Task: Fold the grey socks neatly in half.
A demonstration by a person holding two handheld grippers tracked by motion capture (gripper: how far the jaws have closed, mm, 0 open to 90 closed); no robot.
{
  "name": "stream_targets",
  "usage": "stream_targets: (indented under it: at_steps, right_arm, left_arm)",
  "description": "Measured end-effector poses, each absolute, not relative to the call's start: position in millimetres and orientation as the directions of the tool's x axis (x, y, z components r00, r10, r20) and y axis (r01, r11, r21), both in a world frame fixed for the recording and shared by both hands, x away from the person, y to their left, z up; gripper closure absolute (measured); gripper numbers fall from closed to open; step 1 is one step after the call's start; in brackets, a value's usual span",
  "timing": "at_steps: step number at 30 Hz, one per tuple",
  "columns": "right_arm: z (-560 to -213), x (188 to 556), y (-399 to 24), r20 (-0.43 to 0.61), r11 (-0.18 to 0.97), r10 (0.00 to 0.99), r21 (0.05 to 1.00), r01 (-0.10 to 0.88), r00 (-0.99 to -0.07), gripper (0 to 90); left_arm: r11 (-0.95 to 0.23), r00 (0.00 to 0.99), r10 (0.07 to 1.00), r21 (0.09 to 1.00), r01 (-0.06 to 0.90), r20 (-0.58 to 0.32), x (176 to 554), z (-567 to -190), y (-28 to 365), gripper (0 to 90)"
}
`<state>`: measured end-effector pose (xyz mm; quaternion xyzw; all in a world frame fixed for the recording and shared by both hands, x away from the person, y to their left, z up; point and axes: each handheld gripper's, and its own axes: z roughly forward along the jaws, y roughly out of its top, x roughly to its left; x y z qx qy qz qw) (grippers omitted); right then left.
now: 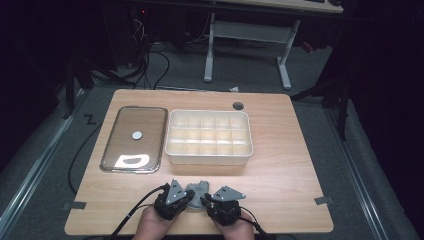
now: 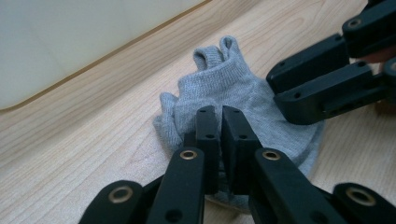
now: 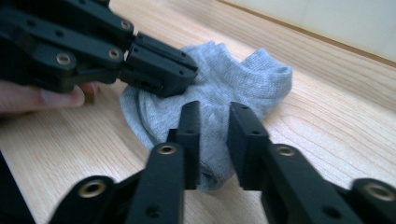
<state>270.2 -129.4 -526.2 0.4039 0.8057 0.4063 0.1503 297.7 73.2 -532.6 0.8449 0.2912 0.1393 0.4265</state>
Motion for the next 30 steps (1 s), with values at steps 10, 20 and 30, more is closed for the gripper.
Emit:
stream_targets:
  at_steps: [10,20,30]
  right_arm:
    - [-532.7,277.8,-136.3,0.212,0.252,0.799,0.730,0.635,-0.562,51.4]
    - [-531.8,275.4,-131.3,0.219,0.285,0.761,0.733,0.618,-0.611,81.4]
    - [-518.5,276.3,-149.0,0.163,0.289,0.784,0.758,0.585,-0.599,83.1]
  left_arm:
    - [-0.488,0.795,0.606,0.796,0.358,0.015,294.9,-532.2,73.9,85.6]
    - [-0.498,0.794,0.607,0.794,0.349,0.032,291.1,-532.0,75.6,86.0]
    - [-0.547,0.809,0.585,0.768,0.333,0.065,297.1,-527.9,43.1,86.2]
